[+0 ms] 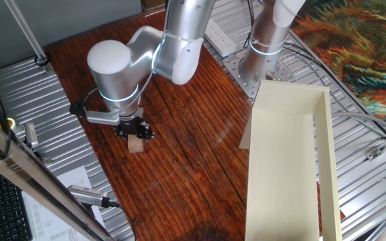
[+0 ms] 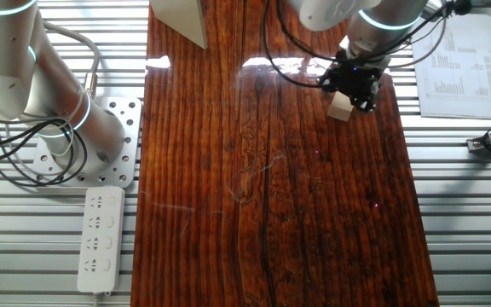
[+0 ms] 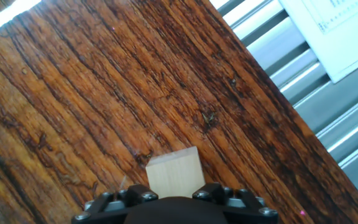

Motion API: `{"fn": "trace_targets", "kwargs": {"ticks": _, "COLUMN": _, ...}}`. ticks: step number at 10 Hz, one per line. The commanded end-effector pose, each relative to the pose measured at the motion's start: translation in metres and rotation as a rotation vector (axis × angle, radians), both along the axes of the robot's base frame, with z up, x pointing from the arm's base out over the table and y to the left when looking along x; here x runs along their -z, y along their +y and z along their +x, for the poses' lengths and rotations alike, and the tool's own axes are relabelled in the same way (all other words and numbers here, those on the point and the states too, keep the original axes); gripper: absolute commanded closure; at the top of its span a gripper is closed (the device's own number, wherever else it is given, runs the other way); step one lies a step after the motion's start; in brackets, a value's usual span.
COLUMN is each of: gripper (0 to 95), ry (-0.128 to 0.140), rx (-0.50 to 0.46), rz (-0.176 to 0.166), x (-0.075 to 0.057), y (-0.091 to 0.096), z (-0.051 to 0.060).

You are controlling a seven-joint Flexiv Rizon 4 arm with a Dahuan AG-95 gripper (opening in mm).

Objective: Put the object on the shelf

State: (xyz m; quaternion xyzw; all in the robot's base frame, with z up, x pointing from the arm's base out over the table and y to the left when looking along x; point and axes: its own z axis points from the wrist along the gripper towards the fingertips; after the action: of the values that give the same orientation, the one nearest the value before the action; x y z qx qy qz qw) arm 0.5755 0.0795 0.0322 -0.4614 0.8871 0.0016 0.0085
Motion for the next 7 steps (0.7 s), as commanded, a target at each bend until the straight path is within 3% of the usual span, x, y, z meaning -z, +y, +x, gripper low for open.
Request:
{"fn": "trace_targets", "kwargs": {"ticks": 1, "gripper": 38.0, "ry": -0.003, "rx": -0.001, "rz": 0.002, "x": 0.0007, "y": 0.0010, "z": -0.0005}}
{"fn": "trace_targets", "kwargs": {"ticks": 6, "gripper": 38.0, "ry": -0.007, "rx": 0.014, "rz": 0.005, "x": 0.0017, "y": 0.0061, "z": -0.0024}}
{"fn": "trace_targets", "kwargs": {"ticks": 7, "gripper": 76.0, "ry": -0.007, "rx": 0.030, "rz": 0.003, "x": 0.0017, "y": 0.0061, "z": -0.0024}}
